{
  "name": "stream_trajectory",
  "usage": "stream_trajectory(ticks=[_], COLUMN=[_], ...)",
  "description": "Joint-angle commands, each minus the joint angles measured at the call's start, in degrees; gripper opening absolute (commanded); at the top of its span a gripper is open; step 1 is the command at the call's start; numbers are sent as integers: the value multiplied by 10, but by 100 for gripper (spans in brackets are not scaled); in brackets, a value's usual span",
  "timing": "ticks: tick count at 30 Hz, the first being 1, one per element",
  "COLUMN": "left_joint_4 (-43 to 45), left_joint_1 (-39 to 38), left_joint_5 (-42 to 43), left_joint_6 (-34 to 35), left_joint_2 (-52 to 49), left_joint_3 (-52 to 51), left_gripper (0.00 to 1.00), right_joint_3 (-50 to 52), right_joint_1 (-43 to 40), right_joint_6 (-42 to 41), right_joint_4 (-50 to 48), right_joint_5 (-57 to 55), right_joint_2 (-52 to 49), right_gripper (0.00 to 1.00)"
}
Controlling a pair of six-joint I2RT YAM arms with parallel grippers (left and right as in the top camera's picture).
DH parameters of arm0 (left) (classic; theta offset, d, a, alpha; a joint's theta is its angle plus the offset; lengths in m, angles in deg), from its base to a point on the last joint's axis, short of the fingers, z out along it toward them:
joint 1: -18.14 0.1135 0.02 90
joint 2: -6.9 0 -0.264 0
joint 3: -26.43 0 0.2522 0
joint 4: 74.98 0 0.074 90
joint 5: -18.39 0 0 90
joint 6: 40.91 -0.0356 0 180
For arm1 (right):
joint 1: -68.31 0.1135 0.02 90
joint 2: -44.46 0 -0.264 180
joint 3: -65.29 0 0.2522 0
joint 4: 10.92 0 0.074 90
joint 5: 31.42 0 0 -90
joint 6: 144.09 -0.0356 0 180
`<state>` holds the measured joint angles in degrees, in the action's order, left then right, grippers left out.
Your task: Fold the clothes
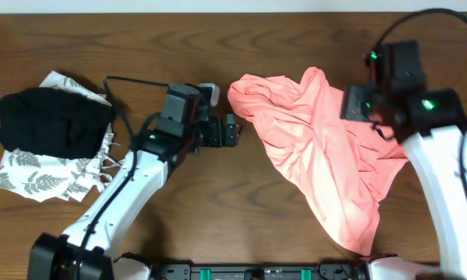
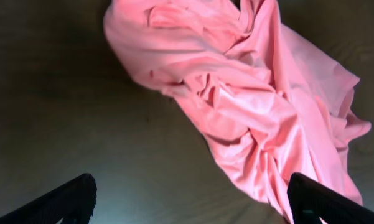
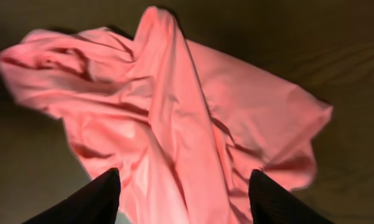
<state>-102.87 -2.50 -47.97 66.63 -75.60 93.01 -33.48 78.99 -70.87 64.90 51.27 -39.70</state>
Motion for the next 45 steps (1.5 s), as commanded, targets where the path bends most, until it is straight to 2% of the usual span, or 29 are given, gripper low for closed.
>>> stream_trajectory(ticks=[1, 9, 14, 20, 21, 23, 24, 25, 27, 29, 33, 38, 45], left_joint_4=[14, -21, -51, -73, -75, -78, -79, -81, -81, -81, -81, -78, -75], left_joint_1=[-1, -1, -1, -1, -1, -1, -1, -1, -1, -1, -1, -1, -1], left_joint_5=[-2, 0, 0, 0, 0, 0, 0, 0, 0, 0, 0, 0, 0], left_joint_6=[-18, -18, -18, -18, -18, -18, -18, -18, -18, -18, -18, -18, -18], left_joint_2=[-24, -24, -18, -17, -17, -17, -17, -17, -17, -17, -17, -17, -17], left_joint_3=[10, 10, 10, 10, 10, 10, 10, 10, 10, 10, 10, 10, 10], left_gripper=[98, 98, 98, 98, 98, 98, 98, 98, 98, 98, 98, 98, 98], right_joint_3=[-3, -3, -3, -3, -3, -3, -3, -4, -8, -11, -16, -17, -17], right_joint_1=[-6, -20, -21, -22, -22, -25, -27, -29, -32, -33, -27, -4, 38], right_joint_6=[-29, -30, -67, -104, -104, -105, -104, -101, -90, -68, 7, 106, 192], right_joint_4=[-33, -255, -376, -443, -449, -452, -454, -454, -453, -447, -431, -387, -310], right_joint_5=[-2, 38, 45, 43, 39, 28, 24, 24, 27, 43, 106, 174, 159], right_joint_2=[-61, -242, -339, -410, -417, -422, -422, -419, -409, -388, -311, -164, 3], right_gripper=[64, 65, 65, 63, 61, 50, 40, 25, 11, 2, 1, 1, 1])
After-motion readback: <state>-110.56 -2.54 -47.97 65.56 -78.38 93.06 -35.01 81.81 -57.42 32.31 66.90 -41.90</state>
